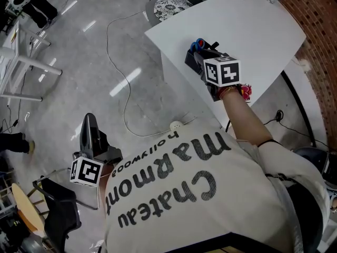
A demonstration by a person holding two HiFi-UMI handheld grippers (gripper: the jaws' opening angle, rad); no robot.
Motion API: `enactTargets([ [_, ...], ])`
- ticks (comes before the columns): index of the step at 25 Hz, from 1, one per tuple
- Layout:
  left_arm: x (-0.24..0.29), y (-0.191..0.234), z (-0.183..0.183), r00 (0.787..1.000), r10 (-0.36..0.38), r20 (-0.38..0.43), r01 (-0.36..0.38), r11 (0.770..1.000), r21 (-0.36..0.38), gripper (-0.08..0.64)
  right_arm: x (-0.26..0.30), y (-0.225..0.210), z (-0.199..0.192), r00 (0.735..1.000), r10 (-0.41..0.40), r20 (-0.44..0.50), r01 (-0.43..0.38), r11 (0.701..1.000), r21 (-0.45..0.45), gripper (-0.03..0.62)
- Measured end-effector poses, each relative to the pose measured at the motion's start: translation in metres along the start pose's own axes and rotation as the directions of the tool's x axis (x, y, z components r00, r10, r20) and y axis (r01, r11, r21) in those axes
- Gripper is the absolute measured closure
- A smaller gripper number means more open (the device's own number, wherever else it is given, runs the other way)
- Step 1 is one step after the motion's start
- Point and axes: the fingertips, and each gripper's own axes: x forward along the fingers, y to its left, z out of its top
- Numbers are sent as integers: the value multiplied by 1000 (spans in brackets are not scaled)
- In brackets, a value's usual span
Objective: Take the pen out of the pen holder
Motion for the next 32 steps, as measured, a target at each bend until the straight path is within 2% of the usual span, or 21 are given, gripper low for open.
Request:
enactTargets([
  [32, -23, -23, -20, 998, -70, -11, 70, 997, -19, 558, -61, -5, 3, 992, -35, 118, 34, 999, 9, 528],
])
